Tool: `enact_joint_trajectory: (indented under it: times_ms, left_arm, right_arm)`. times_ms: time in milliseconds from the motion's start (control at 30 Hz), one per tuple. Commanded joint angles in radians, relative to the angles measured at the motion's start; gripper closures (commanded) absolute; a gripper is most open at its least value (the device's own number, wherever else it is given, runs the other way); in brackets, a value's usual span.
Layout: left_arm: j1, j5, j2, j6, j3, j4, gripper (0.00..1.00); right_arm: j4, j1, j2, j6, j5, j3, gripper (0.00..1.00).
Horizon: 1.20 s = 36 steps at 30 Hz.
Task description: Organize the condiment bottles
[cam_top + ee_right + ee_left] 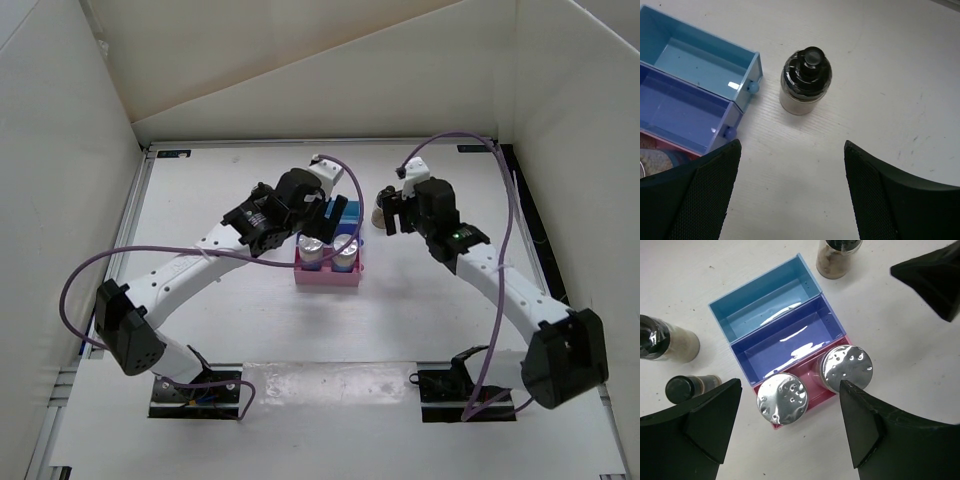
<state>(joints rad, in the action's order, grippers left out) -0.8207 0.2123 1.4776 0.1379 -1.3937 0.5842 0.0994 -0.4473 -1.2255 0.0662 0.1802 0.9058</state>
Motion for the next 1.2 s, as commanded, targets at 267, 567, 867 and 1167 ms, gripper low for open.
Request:
enact_joint_trajectory:
  times_ms: [267,567,867,1167]
  left_arm:
    - [0.098,-0.007,-0.074,-0.040,-0.050,0.026,0.09]
    - [0.169,-0.071,-0.062,-0.029,-0.047,0.005,0.09]
    - [0.199,-0.097,-0.030,-0.024,-0.045,-0.001,0.09]
    - [0.206,-0.100,-0.014,-0.027,-0.048,-0.003,0.09]
  right_arm:
    - [-0.086,0.033,-0.253,0.035,-0.075,0.179,0.15]
    - [-0.089,0.062,-0.390,0.050,-0.097,0.292,0.16]
    - [-0.087,0.081,-0.439,0.044,-0.100,0.329,0.27]
    - [-0.121,0.105,-0.468,0.020,-0.123,0.331,0.37]
